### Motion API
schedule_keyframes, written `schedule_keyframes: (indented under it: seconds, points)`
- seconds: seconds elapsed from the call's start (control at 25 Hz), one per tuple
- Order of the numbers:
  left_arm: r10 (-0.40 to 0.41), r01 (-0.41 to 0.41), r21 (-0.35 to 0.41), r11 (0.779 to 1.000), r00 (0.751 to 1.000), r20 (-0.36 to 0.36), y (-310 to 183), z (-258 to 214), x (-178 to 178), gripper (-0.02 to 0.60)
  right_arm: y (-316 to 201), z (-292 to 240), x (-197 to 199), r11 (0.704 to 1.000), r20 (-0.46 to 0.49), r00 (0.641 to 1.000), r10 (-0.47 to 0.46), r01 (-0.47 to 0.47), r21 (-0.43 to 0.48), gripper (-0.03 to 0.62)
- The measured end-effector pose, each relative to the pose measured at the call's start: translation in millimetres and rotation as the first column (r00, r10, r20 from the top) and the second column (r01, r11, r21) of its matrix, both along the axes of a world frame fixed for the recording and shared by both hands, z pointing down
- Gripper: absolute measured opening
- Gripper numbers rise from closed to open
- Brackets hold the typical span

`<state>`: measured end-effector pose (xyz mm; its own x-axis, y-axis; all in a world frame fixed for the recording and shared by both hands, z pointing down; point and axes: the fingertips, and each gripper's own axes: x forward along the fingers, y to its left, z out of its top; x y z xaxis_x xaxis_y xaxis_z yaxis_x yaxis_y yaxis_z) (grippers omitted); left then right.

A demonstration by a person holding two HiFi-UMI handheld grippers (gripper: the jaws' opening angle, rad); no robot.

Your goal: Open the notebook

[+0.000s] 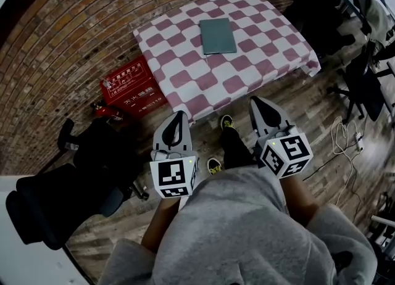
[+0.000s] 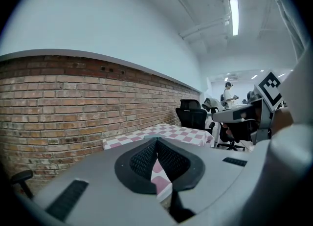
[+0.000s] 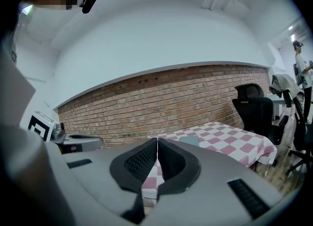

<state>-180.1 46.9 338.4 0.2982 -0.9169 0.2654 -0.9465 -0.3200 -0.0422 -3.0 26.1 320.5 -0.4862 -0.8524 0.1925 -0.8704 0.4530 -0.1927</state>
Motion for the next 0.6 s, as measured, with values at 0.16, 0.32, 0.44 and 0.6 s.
schedule_keyframes:
  seconds: [0.16, 0.32, 0.44, 0.6]
  points:
    - [0.001, -0.001, -0.004, 1.0, 1.0, 0.008, -13, 2, 1, 0.011, -19, 1, 7, 1.0, -0.001, 1.0, 0.008, -0.008, 0.005, 0.028]
    - [0.008, -0.008, -0.017, 1.0, 1.0, 0.015, -31, 7, 4, 0.011, -40, 8, 11, 1.0, -0.001, 1.0, 0.014, -0.014, -0.004, 0.028]
    - [0.017, -0.016, -0.035, 0.999, 1.0, 0.013, -48, 10, 9, 0.011, -57, 13, 15, 1.0, -0.001, 1.0, 0.018, -0.018, -0.022, 0.028]
    - [0.029, -0.027, -0.056, 0.998, 0.999, 0.019, -80, 19, 16, 0.011, -84, 24, 20, 0.999, -0.006, 1.0, 0.021, -0.021, -0.042, 0.028]
